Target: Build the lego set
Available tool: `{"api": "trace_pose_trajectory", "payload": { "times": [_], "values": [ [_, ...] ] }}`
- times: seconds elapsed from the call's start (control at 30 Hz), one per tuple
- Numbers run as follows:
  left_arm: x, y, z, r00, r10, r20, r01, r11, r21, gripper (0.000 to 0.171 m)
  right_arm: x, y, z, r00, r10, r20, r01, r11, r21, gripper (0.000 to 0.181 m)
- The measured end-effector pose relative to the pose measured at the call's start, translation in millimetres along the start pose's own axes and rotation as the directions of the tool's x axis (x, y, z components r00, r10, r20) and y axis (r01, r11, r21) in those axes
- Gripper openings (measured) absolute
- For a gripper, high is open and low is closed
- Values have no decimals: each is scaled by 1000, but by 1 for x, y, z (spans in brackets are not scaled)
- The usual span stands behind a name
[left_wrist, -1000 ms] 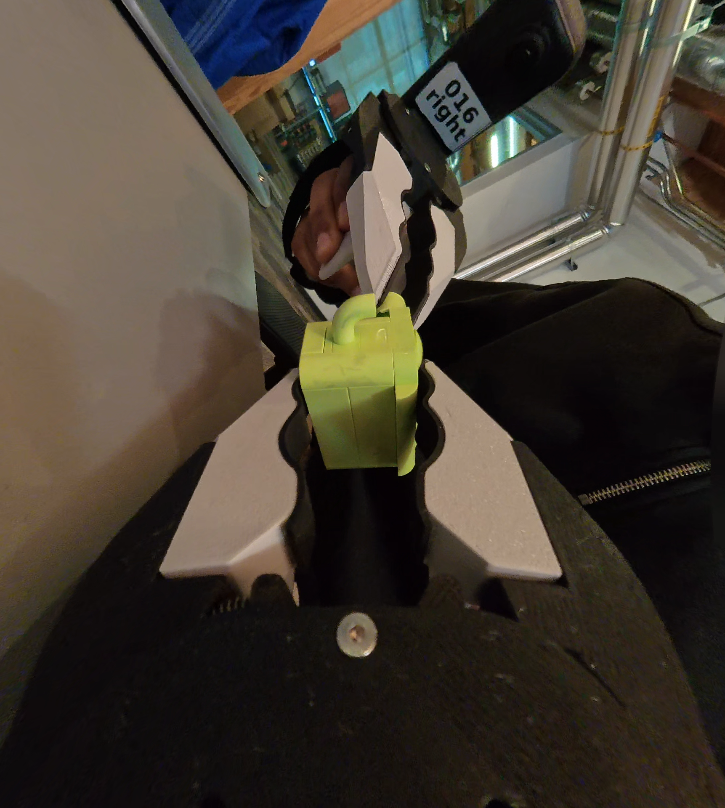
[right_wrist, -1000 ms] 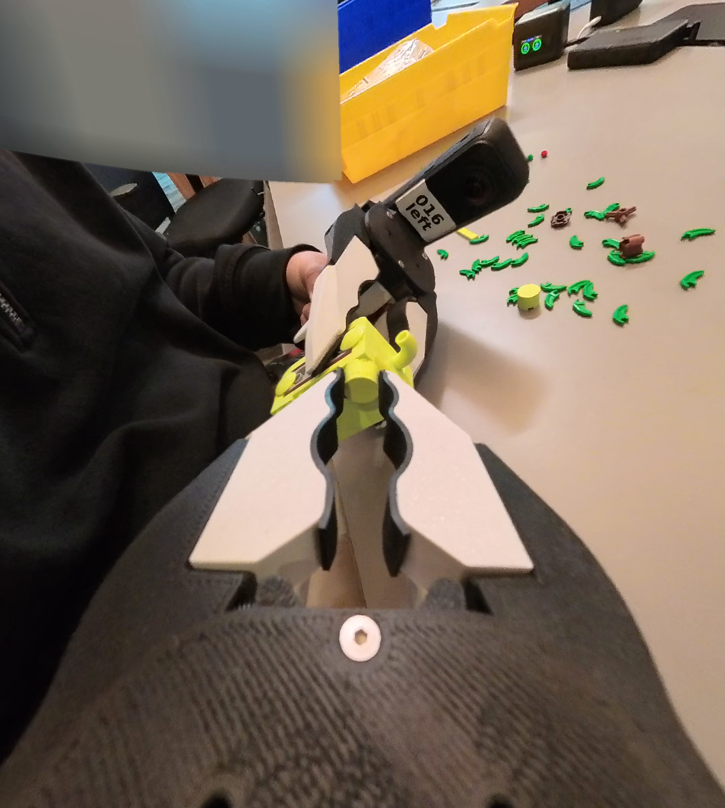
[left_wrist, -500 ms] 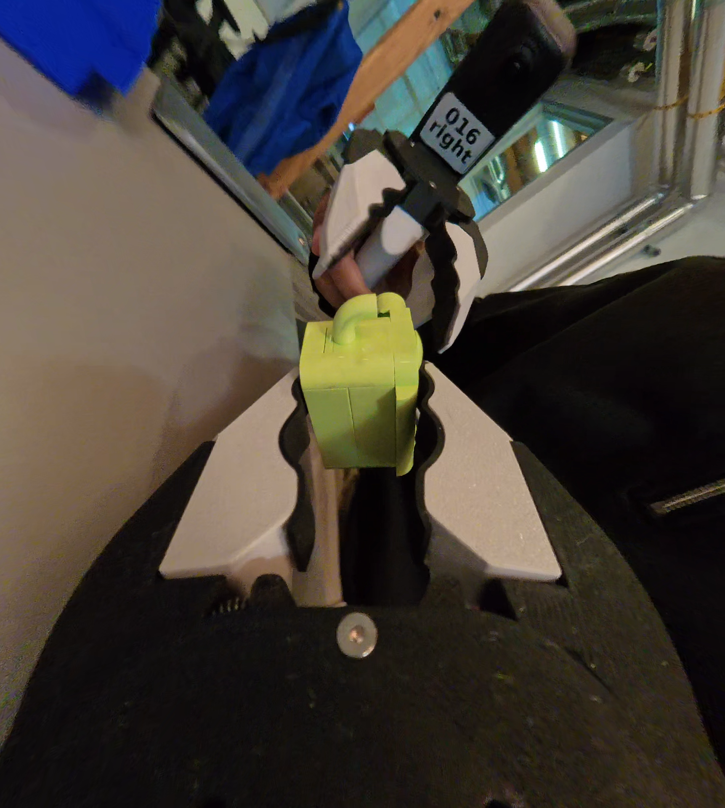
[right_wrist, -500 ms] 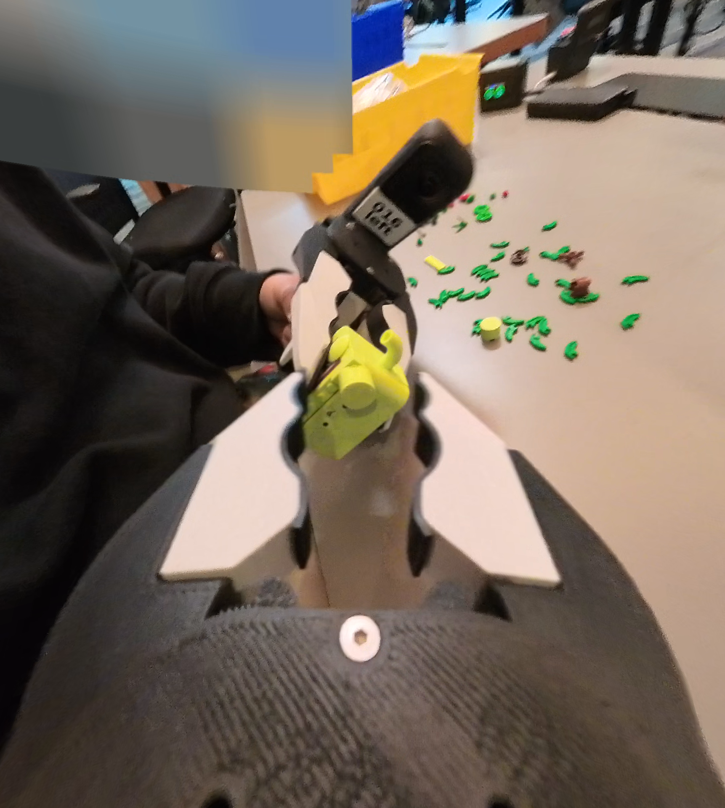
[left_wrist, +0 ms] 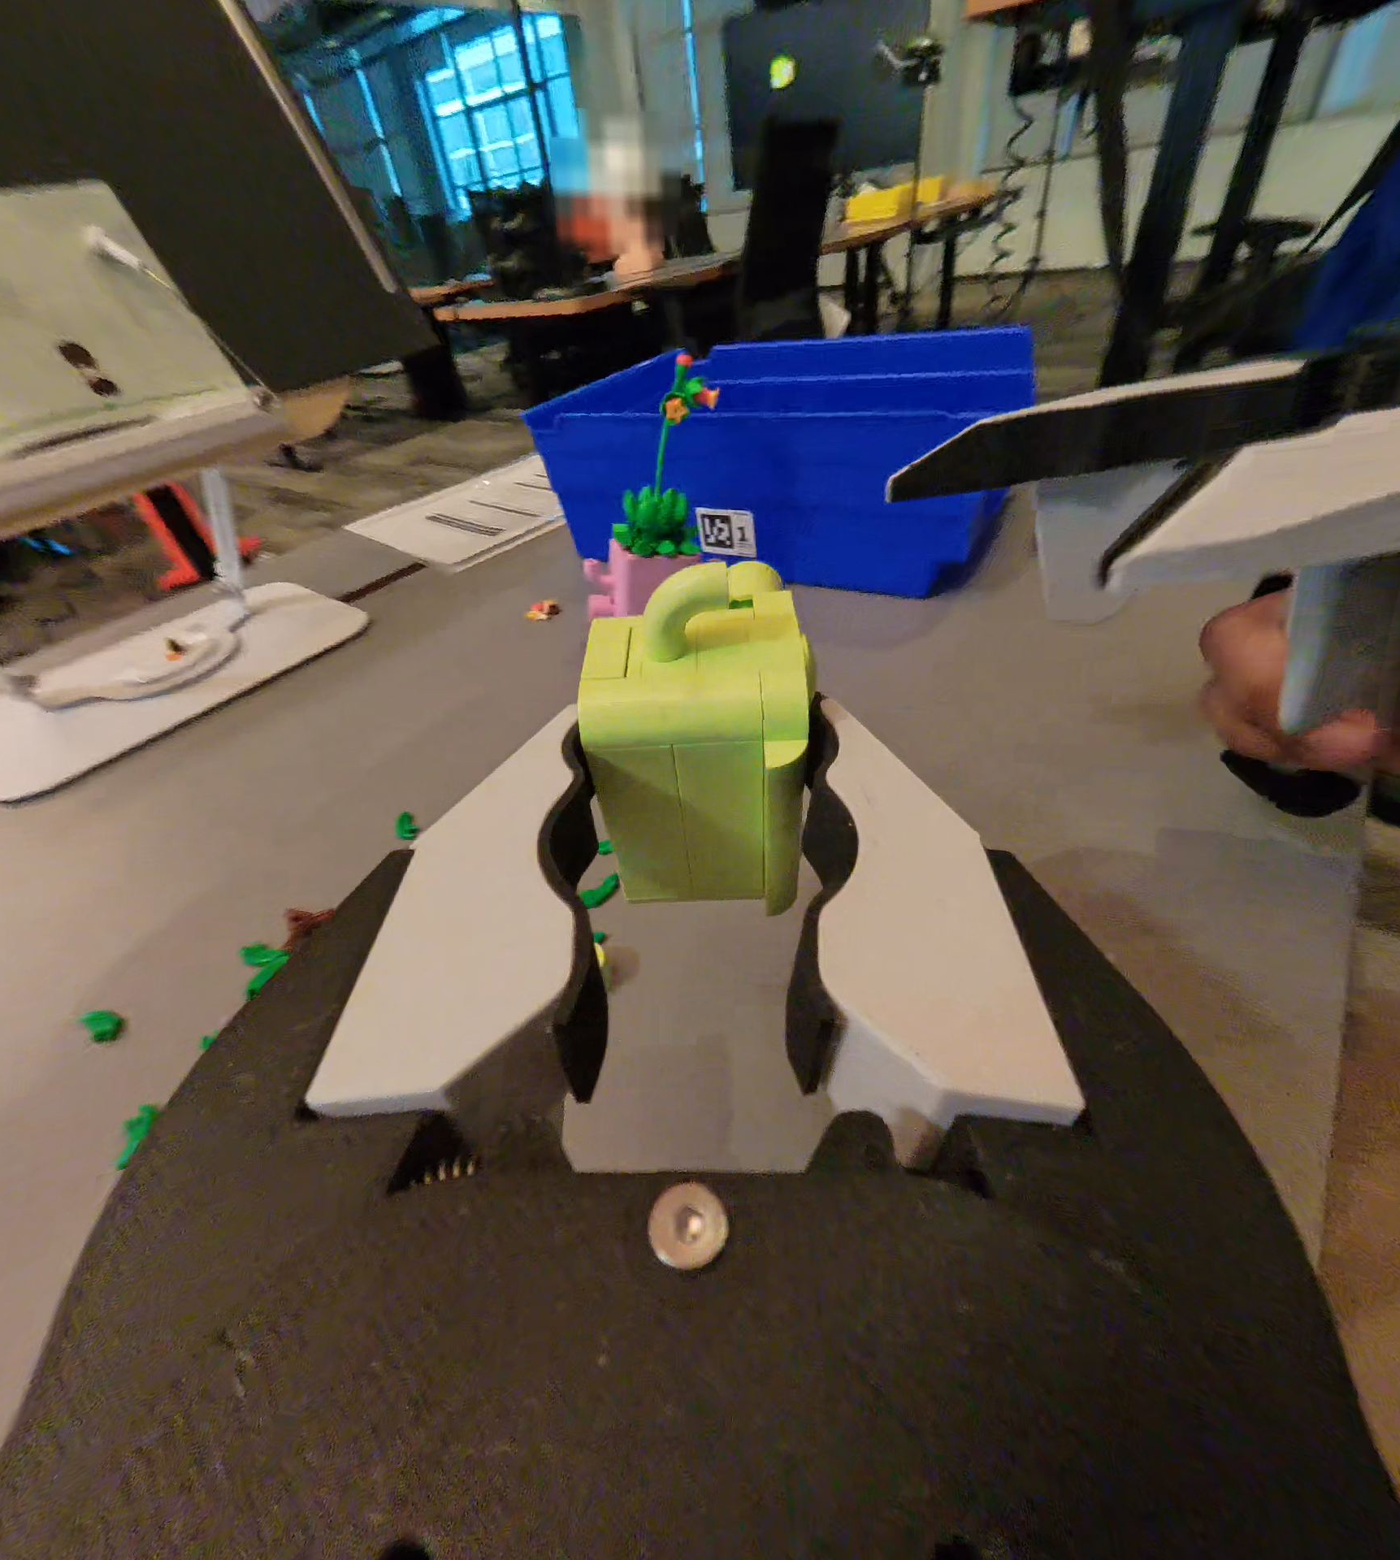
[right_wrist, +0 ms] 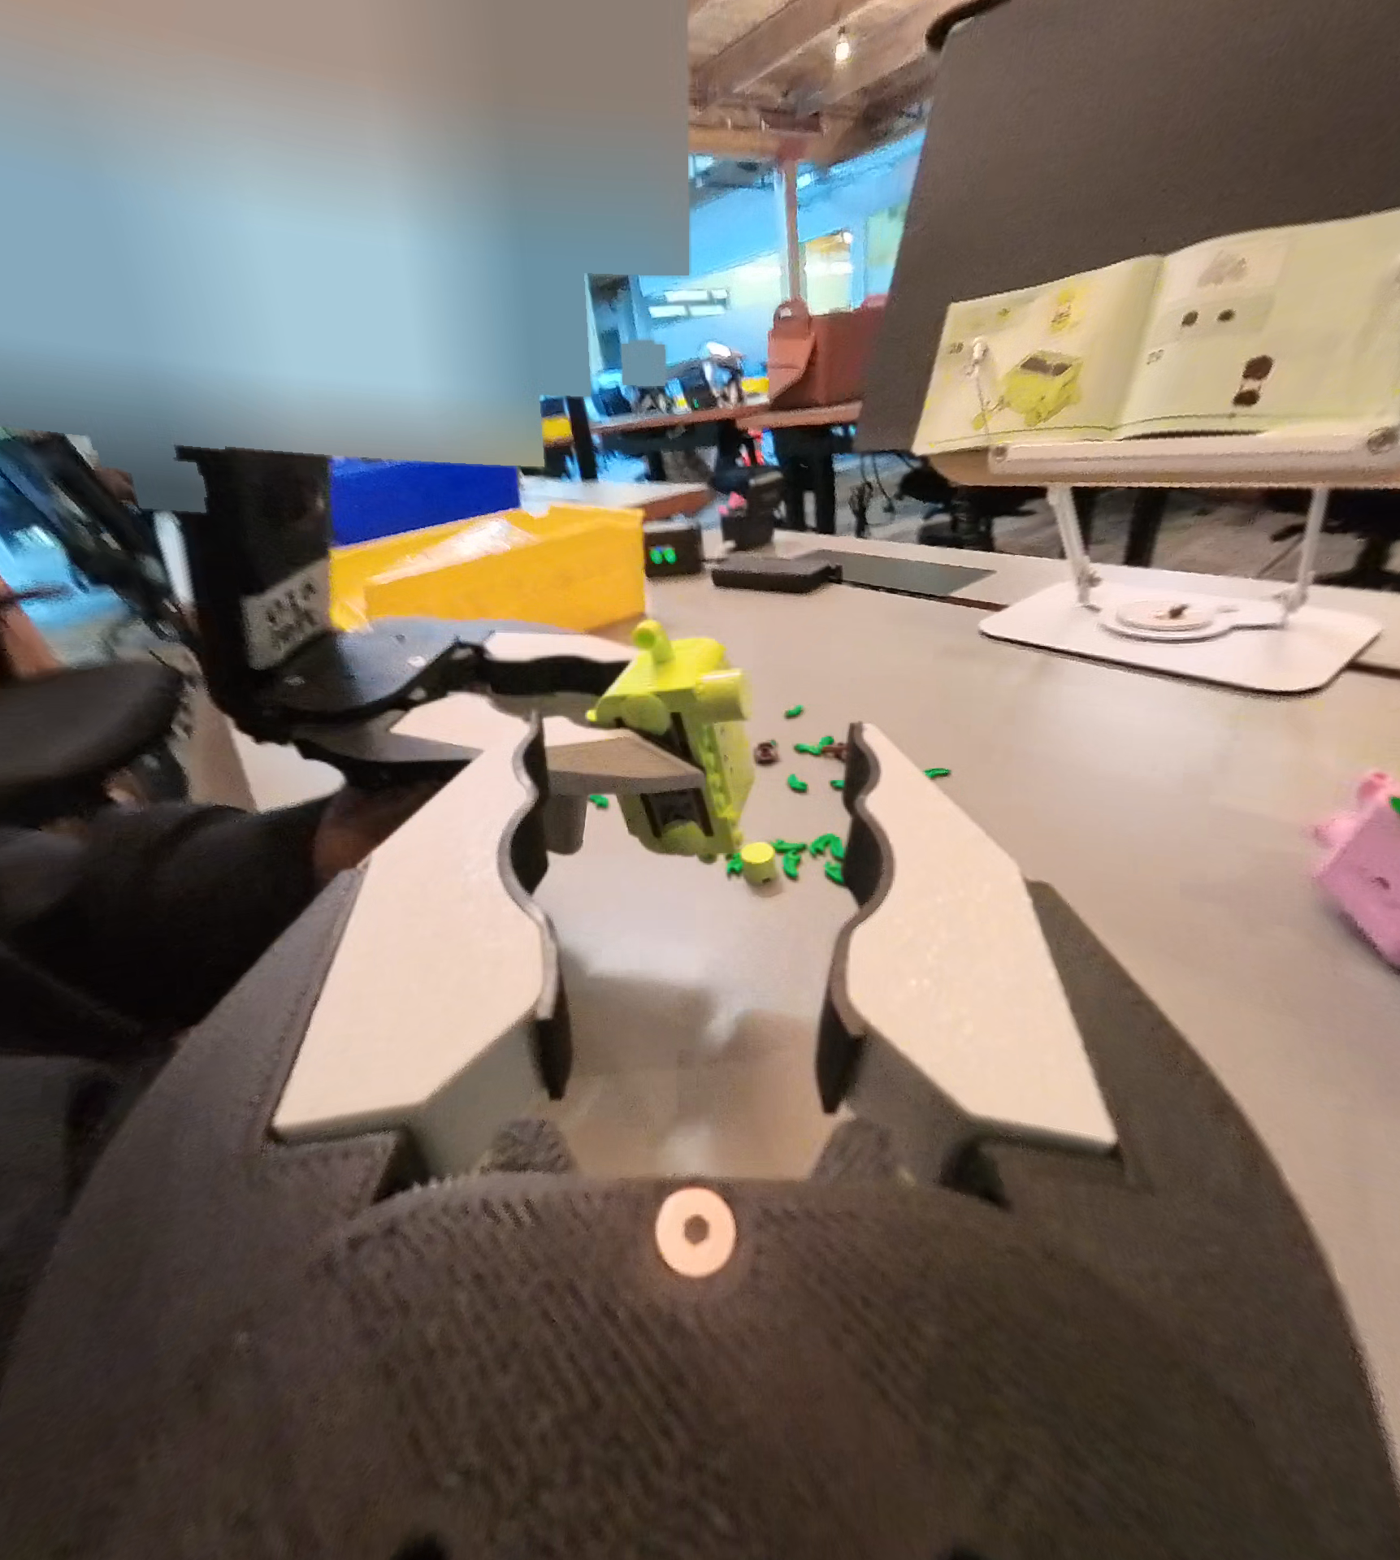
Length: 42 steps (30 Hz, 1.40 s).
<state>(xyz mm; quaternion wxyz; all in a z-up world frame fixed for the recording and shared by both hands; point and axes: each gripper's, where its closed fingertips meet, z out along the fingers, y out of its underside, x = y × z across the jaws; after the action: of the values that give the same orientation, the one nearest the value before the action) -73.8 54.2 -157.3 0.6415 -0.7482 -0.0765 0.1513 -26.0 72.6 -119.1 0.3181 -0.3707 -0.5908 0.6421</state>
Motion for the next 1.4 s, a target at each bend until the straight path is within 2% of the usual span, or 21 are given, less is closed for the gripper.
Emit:
{"api": "trace_pose_trajectory", "payload": {
  "times": [0.1, 0.23, 0.37, 0.53, 0.73, 0.97, 1.23, 1.27, 1.33, 1.37, 1.4],
  "values": [
    [5, -5, 0, 997, 64, 45, -65, 998, 3, 48, -8, 9, 15, 995, -90, -42, 87, 994, -65, 69],
    [15, -10, -1, 980, 185, 72, -186, 983, 4, 48, -17, 10, 20, 996, -84, -19, 83, 995, -58, 71],
    [28, -15, -1, 975, 216, 55, -218, 976, 28, 47, -20, 7, 19, 996, -85, 1, 85, 995, -43, 68],
    [38, -20, -2, 978, 206, 32, -207, 977, 42, 47, -17, 5, 18, 991, -129, -31, 127, 991, -49, 51],
    [38, -23, -2, 989, 145, 29, -146, 988, 44, 46, -17, 1, 18, 995, -92, -39, 91, 995, -28, 51],
    [37, -23, -1, 993, 114, 36, -115, 993, 28, 45, -15, 1, 19, 992, -107, -66, 103, 993, -61, 50],
    [29, -18, 1, 990, 138, 30, -138, 990, 19, 47, -13, 5, 25, 994, -102, -41, 98, 992, -75, 50],
    [25, -18, 0, 984, 169, 55, -170, 985, 19, 47, -14, 5, 25, 993, -113, -27, 111, 992, -67, 59],
    [20, -18, -3, 971, 229, 69, -230, 973, 17, 47, -5, -1, 20, 991, -125, -45, 124, 992, -15, 100],
    [18, -17, -3, 969, 234, 72, -236, 972, 17, 47, 1, -3, 17, 991, -122, -53, 123, 992, 6, 109],
    [16, -15, -3, 973, 220, 65, -222, 975, 21, 47, 6, -4, 13, 992, -114, -57, 116, 993, 25, 111]
  ]
}}
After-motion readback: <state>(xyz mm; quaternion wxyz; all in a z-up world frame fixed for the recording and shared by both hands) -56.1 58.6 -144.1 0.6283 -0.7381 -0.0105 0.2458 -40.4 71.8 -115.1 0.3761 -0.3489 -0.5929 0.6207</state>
